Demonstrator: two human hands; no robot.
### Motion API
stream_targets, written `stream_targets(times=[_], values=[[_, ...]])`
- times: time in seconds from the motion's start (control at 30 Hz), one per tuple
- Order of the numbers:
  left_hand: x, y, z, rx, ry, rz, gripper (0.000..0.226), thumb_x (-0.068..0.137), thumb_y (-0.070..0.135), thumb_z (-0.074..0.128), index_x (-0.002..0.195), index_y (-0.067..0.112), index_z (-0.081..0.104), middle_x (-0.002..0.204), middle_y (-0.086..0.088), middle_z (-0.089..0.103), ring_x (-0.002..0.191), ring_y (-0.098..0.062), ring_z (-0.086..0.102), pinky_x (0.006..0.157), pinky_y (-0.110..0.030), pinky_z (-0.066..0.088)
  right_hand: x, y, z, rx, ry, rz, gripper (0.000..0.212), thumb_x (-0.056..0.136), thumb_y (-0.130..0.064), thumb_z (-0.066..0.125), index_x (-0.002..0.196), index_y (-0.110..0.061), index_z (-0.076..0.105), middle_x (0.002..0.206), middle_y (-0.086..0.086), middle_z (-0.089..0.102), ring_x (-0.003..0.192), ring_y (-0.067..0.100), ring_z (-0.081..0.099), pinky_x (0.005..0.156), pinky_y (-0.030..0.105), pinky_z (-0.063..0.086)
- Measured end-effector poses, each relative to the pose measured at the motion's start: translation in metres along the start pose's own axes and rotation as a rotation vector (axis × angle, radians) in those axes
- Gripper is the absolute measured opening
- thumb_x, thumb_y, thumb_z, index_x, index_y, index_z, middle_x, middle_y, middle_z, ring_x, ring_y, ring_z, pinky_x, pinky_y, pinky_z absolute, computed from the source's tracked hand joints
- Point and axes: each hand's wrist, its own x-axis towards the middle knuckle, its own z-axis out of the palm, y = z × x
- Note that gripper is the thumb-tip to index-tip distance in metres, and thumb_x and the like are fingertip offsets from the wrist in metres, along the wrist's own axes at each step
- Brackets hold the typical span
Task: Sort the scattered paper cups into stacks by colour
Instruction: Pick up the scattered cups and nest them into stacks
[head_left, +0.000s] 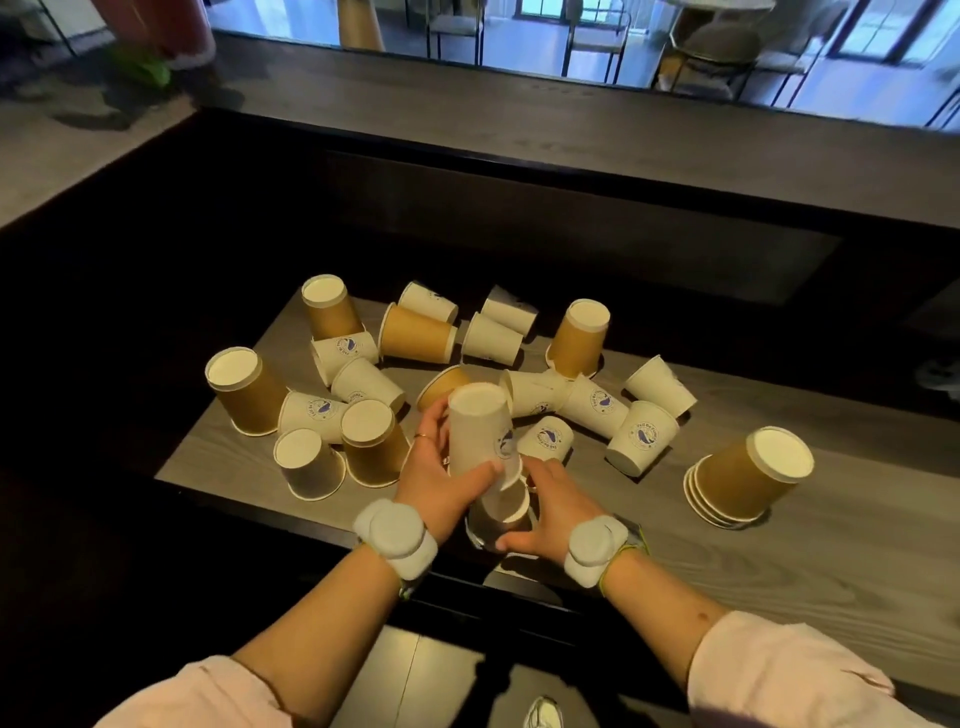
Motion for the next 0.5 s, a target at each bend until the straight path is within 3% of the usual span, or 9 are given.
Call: stream_targets(times=[0.13, 0.23, 0.27, 0.37, 0.43, 0.5], values=[[0.001, -0.03, 0.015, 0.246, -0.095, -0.006, 0.091, 0.064, 0.014, 0.077, 0.131, 0.047, 0.025, 0.117, 0.025, 0.047, 0.109, 0.003, 0.047, 0.088, -0.011, 0.038, 0.001, 0.013, -0.001, 0.033, -0.003, -0.02, 0.102, 0.059, -0.047, 0.081, 0.143, -0.026, 0.027, 0.134, 0.004, 0.041, 0.119, 0.021, 0.049, 0.094, 0.034, 0.046], [-0.004, -0.055, 0.013, 0.481, -0.18, 0.025, 0.079, 0.062, 0.019, 0.077, 0.118, 0.054, 0.033, 0.117, 0.023, 0.051, 0.119, -0.008, 0.048, 0.087, 0.004, 0.031, 0.003, 0.018, -0.001, 0.082, -0.021, -0.039, 0.091, 0.065, -0.039, 0.081, 0.14, -0.025, 0.032, 0.13, 0.004, 0.044, 0.104, 0.015, 0.053, 0.083, 0.027, 0.047], [-0.005, -0.06, 0.011, 0.614, -0.191, 0.062, 0.077, 0.062, 0.023, 0.077, 0.118, 0.054, 0.034, 0.121, 0.02, 0.052, 0.123, -0.011, 0.046, 0.093, 0.001, 0.029, 0.004, 0.02, -0.001, 0.077, -0.042, -0.049, 0.086, 0.068, -0.035, 0.08, 0.139, -0.024, 0.034, 0.128, 0.004, 0.045, 0.095, 0.012, 0.053, 0.078, 0.025, 0.046], [-0.006, -0.066, -0.004, 1.028, -0.159, 0.127, 0.088, 0.061, 0.043, 0.073, 0.138, 0.037, 0.032, 0.137, 0.007, 0.045, 0.129, -0.019, 0.035, 0.102, -0.032, 0.032, 0.004, 0.027, -0.001, 0.071, -0.04, -0.068, 0.059, 0.078, -0.017, 0.066, 0.132, -0.022, 0.043, 0.117, 0.002, 0.048, 0.086, 0.013, 0.053, 0.076, 0.024, 0.046], [-0.004, -0.065, -0.017, 1.119, -0.131, 0.186, 0.082, 0.063, 0.045, 0.066, 0.139, 0.031, 0.036, 0.137, 0.0, 0.042, 0.128, -0.025, 0.035, 0.101, -0.038, 0.033, 0.003, 0.031, -0.005, 0.127, 0.093, -0.042, 0.038, 0.083, -0.007, 0.052, 0.118, -0.022, 0.052, 0.1, 0.0, 0.053, 0.085, 0.017, 0.056, 0.077, 0.03, 0.049], [0.0, -0.061, -0.028, 1.185, -0.088, 0.219, 0.071, 0.067, 0.035, 0.062, 0.135, 0.031, 0.042, 0.137, -0.003, 0.042, 0.129, -0.028, 0.034, 0.102, -0.04, 0.032, 0.006, 0.032, -0.013, 0.158, 0.263, 0.017, 0.027, 0.09, -0.011, 0.045, 0.112, -0.023, 0.052, 0.084, 0.002, 0.059, 0.075, 0.02, 0.058, 0.072, 0.04, 0.052]])
